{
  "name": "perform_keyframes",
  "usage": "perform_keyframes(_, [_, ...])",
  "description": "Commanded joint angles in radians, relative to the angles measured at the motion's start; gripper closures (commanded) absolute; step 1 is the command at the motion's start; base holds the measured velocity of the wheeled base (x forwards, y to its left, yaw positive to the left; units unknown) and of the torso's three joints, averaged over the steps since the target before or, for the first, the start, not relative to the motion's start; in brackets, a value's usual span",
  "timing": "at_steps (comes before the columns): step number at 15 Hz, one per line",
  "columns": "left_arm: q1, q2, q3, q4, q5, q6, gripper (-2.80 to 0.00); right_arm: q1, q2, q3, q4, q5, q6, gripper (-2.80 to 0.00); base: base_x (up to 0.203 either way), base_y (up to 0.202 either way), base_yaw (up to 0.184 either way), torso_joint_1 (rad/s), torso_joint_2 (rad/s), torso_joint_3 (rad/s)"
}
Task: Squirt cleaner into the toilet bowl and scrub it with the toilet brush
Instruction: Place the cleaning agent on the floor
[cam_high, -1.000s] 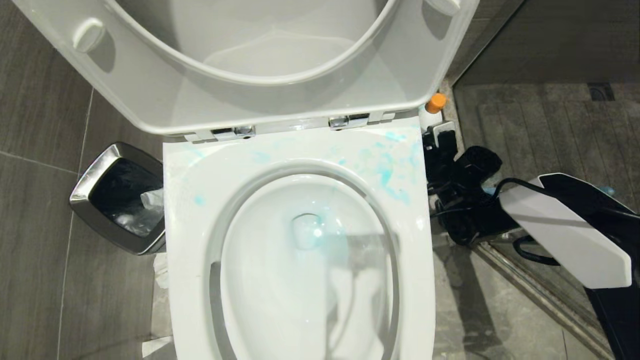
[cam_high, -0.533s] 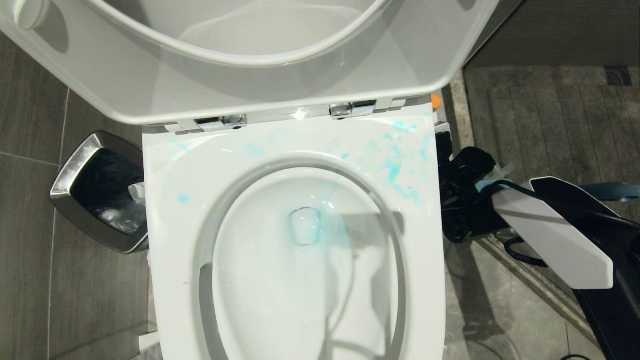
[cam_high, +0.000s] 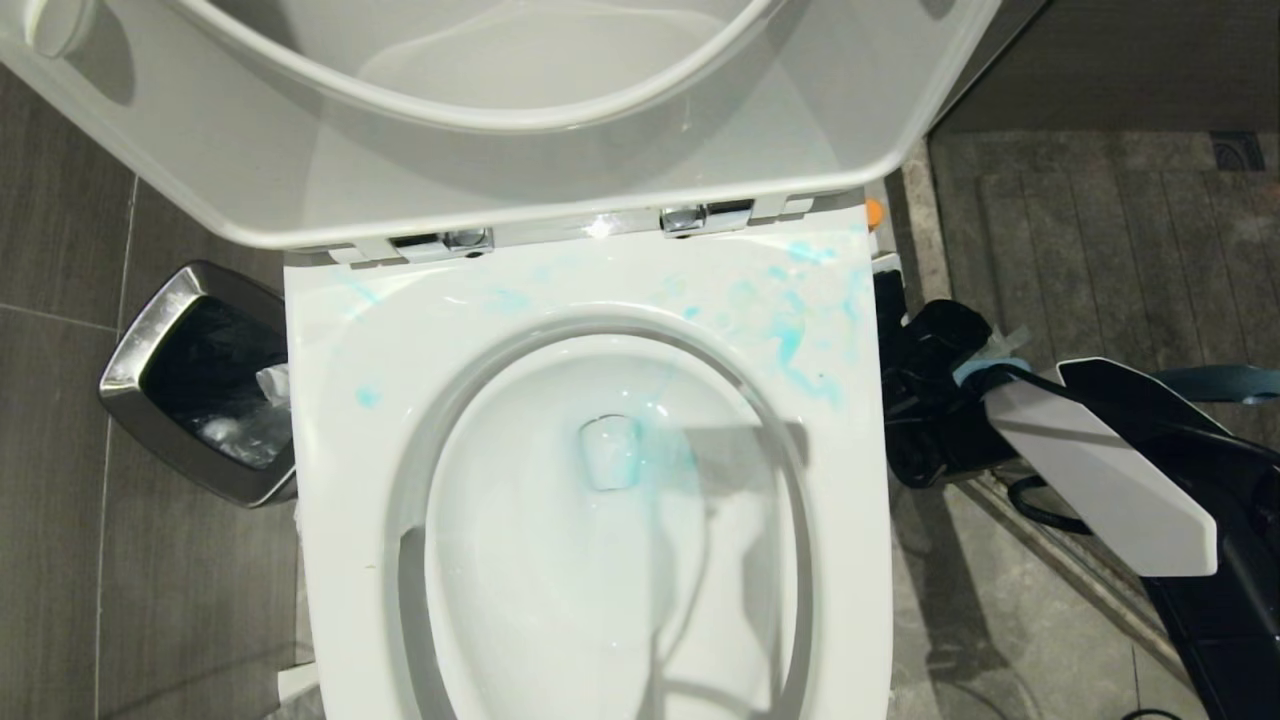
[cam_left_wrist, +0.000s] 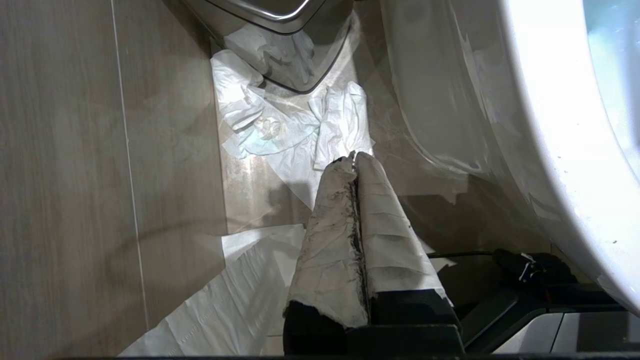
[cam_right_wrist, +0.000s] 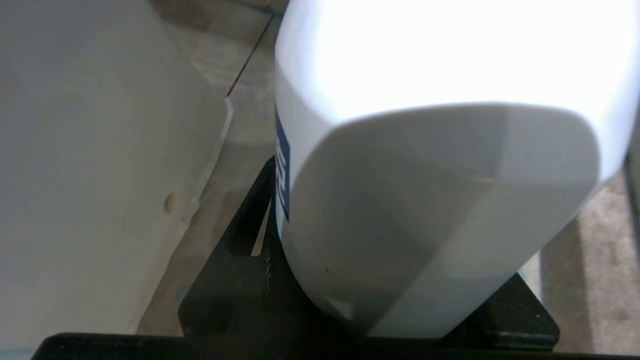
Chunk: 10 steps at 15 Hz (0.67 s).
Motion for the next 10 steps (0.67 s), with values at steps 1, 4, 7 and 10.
perform_keyframes(1, [0.000,0.001,0.000,0.000,0.000,0.000,0.00,-0.003,0.003,-0.001,-0.006,-0.001,-0.001,0.00,0.000,0.000,0.000,0.000,0.00,0.000])
perform_keyframes(4, [0.000,0.001,0.000,0.000,0.000,0.000,0.00,-0.009,0.012,-0.009,0.010,-0.007,-0.001,0.00,0.000,0.000,0.000,0.000,0.00,0.000])
perform_keyframes(7, [0.000,0.001,0.000,0.000,0.000,0.000,0.00,-0.019,0.012,-0.014,0.018,0.001,-0.040,-2.80,0.000,0.000,0.000,0.000,0.00,0.000])
perform_keyframes(10, [0.000,0.001,0.000,0.000,0.000,0.000,0.00,-0.021,0.012,-0.035,0.038,0.002,-0.039,-2.80,0.000,0.000,0.000,0.000,0.00,0.000])
